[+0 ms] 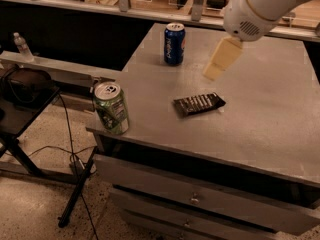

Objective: Move pepsi can near green can

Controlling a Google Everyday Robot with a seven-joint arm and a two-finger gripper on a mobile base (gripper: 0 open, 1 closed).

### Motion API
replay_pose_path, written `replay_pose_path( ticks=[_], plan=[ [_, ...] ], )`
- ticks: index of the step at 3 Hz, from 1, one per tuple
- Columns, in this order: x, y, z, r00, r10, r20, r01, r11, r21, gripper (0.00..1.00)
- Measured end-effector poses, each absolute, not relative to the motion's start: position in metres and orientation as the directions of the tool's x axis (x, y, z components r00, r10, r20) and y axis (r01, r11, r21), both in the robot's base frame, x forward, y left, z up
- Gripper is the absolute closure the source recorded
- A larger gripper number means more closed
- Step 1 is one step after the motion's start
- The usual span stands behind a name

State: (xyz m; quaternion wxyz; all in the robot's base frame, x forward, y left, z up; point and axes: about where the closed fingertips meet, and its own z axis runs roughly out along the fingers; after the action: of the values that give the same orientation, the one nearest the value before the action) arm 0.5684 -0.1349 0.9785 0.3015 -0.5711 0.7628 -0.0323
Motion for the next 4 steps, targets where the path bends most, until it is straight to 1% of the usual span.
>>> replay_pose_path(
  ticks=[1, 3, 4],
  plan=[
    [0.5879, -0.1301, 0.9891, -0.216, -0.840, -0.497, -0.792, 0.448, -0.414, 0.00],
    [0.5870, -0.1284, 0.9891, -0.204, -0.840, -0.504, -0.797, 0.441, -0.413, 0.00],
    [0.5957, -0.1364, 0.9873, -0.217, -0.793, -0.569, -0.780, 0.491, -0.387, 0.00]
  ],
)
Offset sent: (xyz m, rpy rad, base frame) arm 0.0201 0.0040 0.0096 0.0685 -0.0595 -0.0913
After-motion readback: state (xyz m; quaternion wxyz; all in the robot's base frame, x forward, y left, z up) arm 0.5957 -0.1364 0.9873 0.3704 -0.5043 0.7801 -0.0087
